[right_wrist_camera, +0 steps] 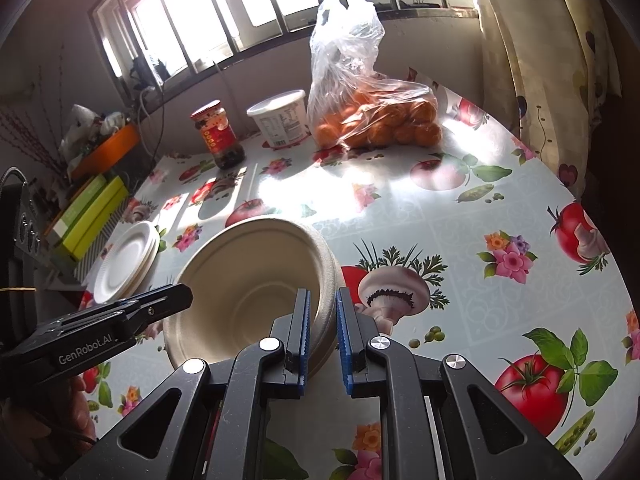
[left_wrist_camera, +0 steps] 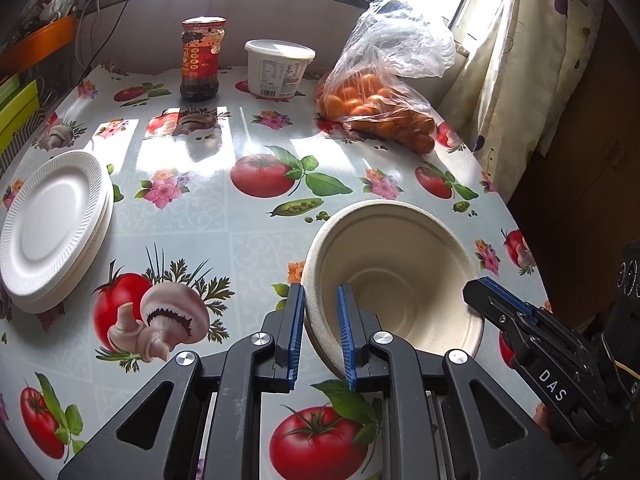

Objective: Organize plates and bowls
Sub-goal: 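Grasp the rim of the nested beige bowl stack with both tools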

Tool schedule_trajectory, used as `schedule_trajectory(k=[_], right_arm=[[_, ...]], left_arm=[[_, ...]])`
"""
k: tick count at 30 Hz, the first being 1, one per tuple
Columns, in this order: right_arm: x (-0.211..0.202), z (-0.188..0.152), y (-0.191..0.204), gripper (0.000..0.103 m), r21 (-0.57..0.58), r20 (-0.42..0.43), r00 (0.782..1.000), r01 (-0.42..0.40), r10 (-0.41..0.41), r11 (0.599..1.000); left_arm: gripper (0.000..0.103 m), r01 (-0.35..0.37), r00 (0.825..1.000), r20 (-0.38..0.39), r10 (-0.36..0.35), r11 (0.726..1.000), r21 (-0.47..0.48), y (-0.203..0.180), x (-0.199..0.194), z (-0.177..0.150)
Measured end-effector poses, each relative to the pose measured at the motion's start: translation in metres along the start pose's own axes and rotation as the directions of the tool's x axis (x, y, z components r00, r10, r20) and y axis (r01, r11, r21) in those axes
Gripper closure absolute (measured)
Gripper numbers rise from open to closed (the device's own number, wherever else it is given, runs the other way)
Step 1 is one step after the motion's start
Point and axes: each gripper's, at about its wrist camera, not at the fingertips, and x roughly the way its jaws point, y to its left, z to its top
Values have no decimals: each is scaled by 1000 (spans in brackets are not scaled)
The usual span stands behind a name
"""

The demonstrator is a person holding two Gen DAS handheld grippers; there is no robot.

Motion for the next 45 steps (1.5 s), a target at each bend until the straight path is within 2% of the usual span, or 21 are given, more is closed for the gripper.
schedule_trajectory(k=[4, 8, 30, 41, 45], right_arm=[[0, 0, 0, 90, 1, 0, 1000, 0, 0, 1000], [0, -1, 0, 90, 5, -3, 1000, 2, -2, 1000], [4, -3, -3, 89, 18, -13, 1000, 6, -6, 1000], [5, -3, -2, 72, 22, -17, 1000, -1, 1, 1000], [5, -4, -2, 63, 27, -16, 1000, -10, 11, 1000]], left_arm=[[82, 4, 1000, 0, -4, 1000, 1, 0, 0, 0], [75, -8, 1000, -1, 8, 1000, 0, 0, 1, 0], [75, -3, 1000, -4, 3, 1000, -3, 1, 2, -1], [75, -14, 1000, -2, 14, 1000, 26, -1, 2, -5], [75, -8, 1000, -3, 8, 1000, 31, 0, 3, -7]])
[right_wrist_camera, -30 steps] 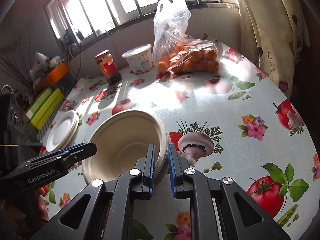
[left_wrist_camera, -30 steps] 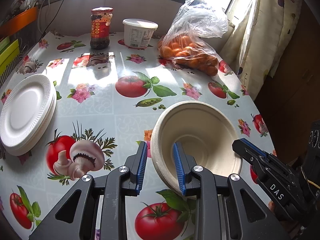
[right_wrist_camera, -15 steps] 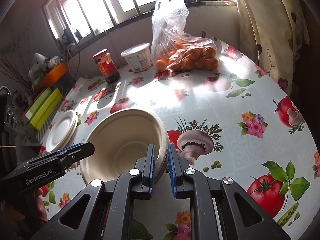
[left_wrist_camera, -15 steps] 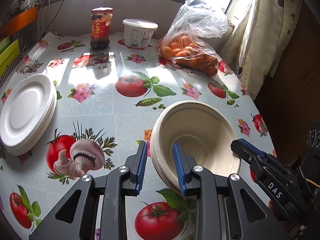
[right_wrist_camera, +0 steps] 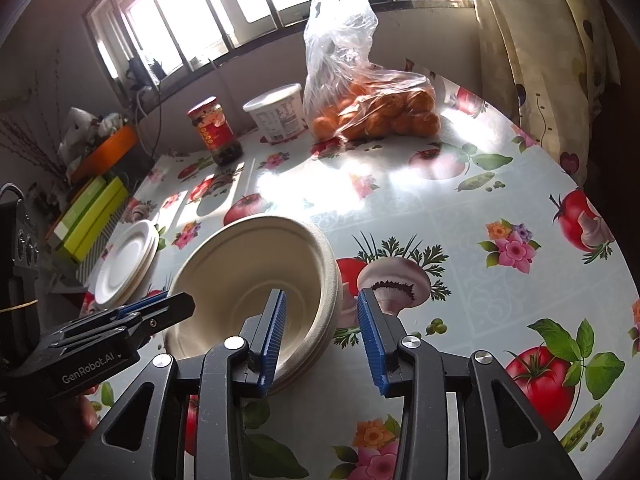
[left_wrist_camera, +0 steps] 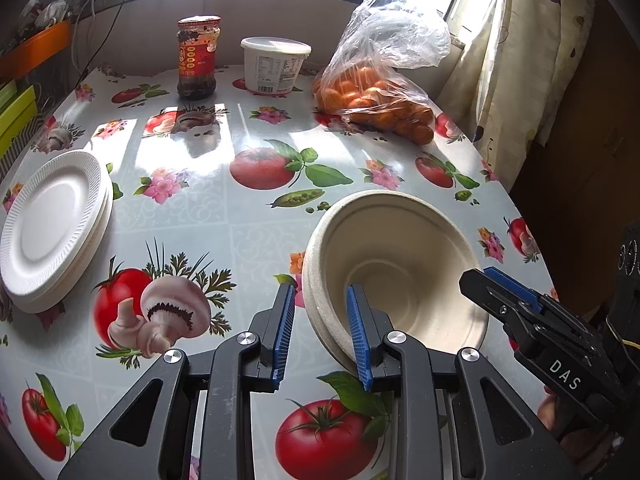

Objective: Organize plates and bowls
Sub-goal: 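Grasp the rim of the nested beige bowl stack with both tools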

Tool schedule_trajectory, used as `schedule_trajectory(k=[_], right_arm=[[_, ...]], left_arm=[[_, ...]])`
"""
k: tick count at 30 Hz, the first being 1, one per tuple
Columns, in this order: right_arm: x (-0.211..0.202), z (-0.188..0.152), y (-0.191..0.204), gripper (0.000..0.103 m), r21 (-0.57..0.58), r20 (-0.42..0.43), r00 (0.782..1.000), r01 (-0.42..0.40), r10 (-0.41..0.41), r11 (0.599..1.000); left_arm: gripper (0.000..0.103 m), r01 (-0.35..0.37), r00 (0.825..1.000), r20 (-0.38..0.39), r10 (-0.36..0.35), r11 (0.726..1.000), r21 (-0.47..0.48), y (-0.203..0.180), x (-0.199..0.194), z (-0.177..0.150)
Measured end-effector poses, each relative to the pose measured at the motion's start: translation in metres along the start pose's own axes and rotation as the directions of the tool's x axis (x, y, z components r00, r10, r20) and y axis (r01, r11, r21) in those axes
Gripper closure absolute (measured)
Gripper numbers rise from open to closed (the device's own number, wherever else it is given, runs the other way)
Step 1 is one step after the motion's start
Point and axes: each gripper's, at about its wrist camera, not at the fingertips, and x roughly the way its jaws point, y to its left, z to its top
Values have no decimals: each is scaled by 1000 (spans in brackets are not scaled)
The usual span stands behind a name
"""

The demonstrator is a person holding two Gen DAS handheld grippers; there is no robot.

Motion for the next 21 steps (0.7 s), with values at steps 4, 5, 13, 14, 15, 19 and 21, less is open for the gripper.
schedule_trajectory(k=[4, 5, 13, 14, 15, 19, 21], right_arm=[[0, -1, -2, 59, 7, -2, 1000, -12, 12, 1000], [0, -1, -3, 58, 10, -2, 1000, -13, 13, 1000], [2, -4, -8, 58, 32, -11, 1000, -15, 15, 999], [2, -4, -9, 58, 34, -11, 1000, -15, 15, 999], [3, -5, -9, 58, 35, -13, 1000, -15, 16, 999], [3, -5, -10, 57, 36, -14, 1000, -19, 19, 999], [2, -5, -10, 57, 39, -13, 1000, -22, 22, 999]], left_arm=[[68, 15, 1000, 0, -15, 1000, -1, 1, 0, -2], [61, 20, 1000, 0, -20, 1000, -5, 2, 0, -2], [60, 43, 999, -2, -43, 999, -31, 7, 1, -7], [60, 50, 999, -1, -50, 998, -30, 7, 0, -7], [60, 53, 999, -2, -53, 998, -30, 7, 0, -8], [60, 64, 998, -3, -64, 998, -27, 6, 0, -10], [60, 78, 997, -5, -79, 997, -29, 7, 0, -10]])
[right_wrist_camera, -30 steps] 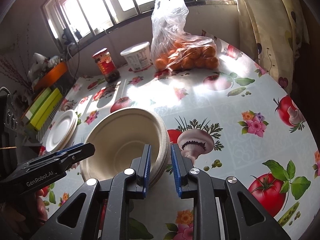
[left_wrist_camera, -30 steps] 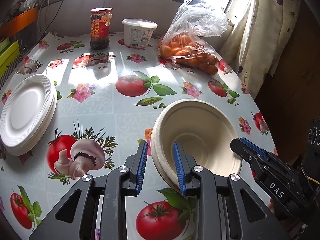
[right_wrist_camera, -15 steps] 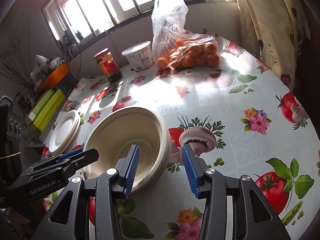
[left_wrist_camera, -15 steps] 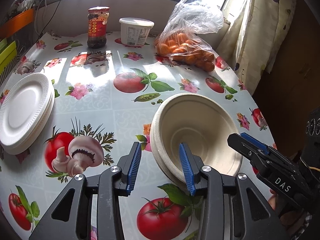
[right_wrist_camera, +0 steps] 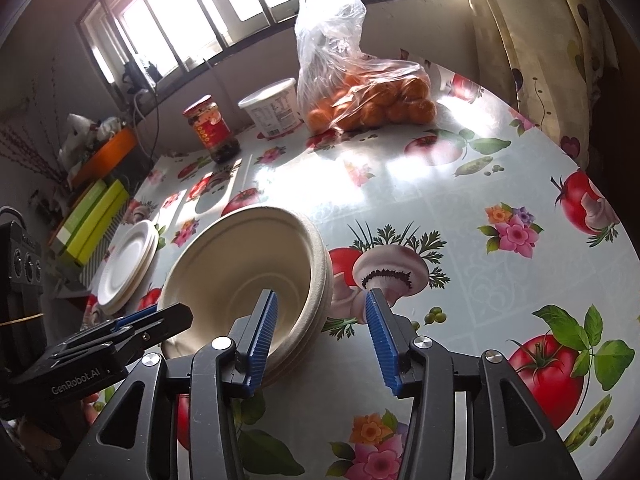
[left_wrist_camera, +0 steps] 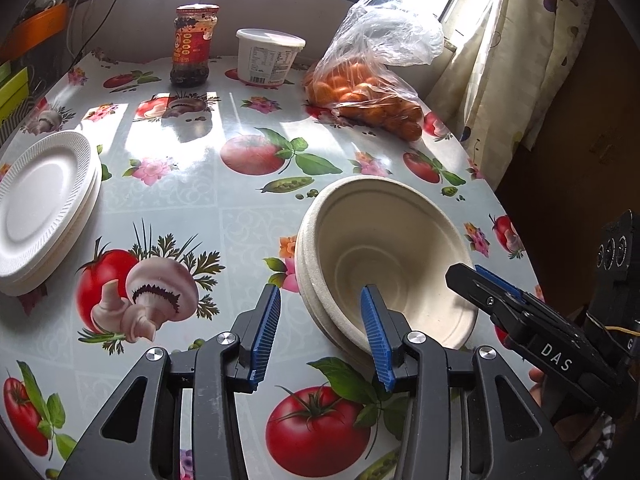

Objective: Organize plates and bowls
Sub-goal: 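Grasp the rim of the nested beige bowl stack with both tools, then lift the bowl stack with both tools and carry it toward the plate stack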

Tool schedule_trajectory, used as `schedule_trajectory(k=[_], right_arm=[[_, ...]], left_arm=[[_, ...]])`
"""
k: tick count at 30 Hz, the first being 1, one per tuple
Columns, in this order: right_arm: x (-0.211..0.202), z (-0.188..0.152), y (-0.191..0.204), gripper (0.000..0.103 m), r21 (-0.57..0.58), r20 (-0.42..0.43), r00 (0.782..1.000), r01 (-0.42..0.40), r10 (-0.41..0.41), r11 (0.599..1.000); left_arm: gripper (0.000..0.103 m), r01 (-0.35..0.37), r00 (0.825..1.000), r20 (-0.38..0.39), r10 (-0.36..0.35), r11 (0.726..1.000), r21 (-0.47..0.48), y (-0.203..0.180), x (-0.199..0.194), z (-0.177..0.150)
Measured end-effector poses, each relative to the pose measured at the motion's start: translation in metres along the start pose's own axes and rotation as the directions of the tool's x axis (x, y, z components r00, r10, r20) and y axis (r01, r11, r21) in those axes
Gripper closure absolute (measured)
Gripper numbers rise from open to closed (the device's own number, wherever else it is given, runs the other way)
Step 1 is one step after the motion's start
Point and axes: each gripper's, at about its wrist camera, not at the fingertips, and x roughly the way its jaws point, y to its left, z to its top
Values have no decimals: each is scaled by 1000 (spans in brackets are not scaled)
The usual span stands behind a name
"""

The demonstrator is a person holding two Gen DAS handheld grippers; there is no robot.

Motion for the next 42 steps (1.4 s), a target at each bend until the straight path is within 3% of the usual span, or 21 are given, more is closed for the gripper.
schedule_trajectory(k=[9, 23, 34, 42], right_arm=[[-1, -2, -3, 56, 11, -3, 1000, -29, 30, 1000], [3, -3, -3, 57, 21, -15, 999, -43, 43, 999], [3, -4, 1, 72, 4, -18, 999, -48, 48, 999], [3, -4, 1, 76, 2, -18, 999, -48, 48, 999]], left_arm=[[60, 57, 998, -2, -57, 998, -29, 5, 0, -3], [60, 51, 999, -10, -52, 998, -42, 4, 5, -2], [60, 44, 999, -15, -45, 998, -36, 0, 5, -3], [68, 43, 999, -17, -44, 999, -33, 0, 6, -3]])
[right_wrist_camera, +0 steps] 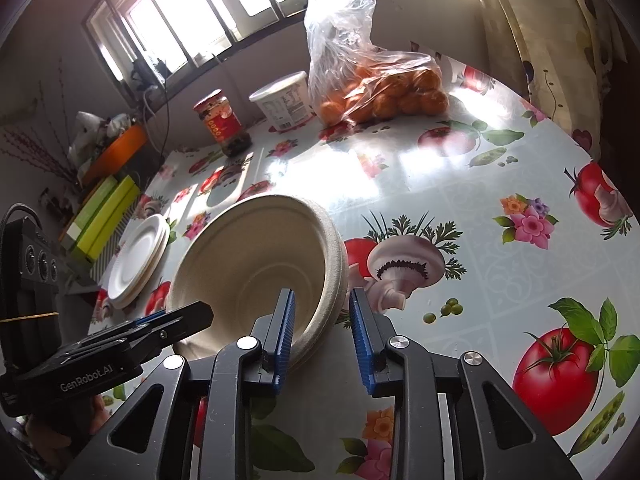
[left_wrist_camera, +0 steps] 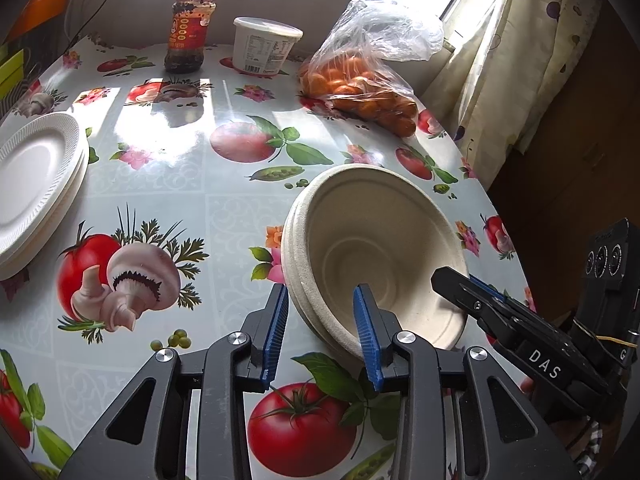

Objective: Organize plates and bowls
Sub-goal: 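Lift the bowl stack with both tools and carry it toward the plate stack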

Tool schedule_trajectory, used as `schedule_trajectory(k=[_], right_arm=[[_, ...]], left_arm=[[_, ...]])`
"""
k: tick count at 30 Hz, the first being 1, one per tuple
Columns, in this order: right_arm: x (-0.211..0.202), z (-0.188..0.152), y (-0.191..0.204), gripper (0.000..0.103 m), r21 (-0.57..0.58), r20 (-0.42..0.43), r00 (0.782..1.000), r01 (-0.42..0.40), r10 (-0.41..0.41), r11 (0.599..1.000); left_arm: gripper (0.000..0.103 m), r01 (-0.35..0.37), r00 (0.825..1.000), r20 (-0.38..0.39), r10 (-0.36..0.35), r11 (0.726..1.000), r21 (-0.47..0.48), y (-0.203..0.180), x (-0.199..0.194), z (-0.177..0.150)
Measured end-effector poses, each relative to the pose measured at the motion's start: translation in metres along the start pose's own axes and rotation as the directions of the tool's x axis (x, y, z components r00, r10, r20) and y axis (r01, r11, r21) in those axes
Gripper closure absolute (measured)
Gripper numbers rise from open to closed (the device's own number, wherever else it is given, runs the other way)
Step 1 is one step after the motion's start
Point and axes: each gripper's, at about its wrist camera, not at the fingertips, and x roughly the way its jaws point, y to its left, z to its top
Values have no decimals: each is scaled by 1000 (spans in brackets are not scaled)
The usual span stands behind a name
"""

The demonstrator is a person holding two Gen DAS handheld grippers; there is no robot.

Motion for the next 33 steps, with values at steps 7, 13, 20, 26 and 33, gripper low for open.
schedule_trajectory(k=[7, 13, 20, 26, 33], right_arm=[[0, 0, 1, 76, -2, 0, 1000, -1, 1, 1000], [0, 0, 2, 76, -4, 0, 1000, 3, -3, 1000], [0, 0, 3, 77, -6, 0, 1000, 8, -8, 1000], [0, 1, 1, 77, -8, 1, 1000, 17, -17, 1000], [0, 1, 1, 78, -11, 1, 1000, 21, -21, 1000]], left_arm=[[71, -1, 1000, -1, 1, 1000, -4, 0, 0, 0], [73, -5, 1000, 1, 5, 1000, -4, 1, 0, 1], [76, -10, 1000, 3, 10, 1000, -3, 0, -1, 1], [76, -10, 1000, 2, 10, 1000, -5, 0, -1, 1], [76, -10, 1000, 2, 10, 1000, -9, 0, -1, 1]])
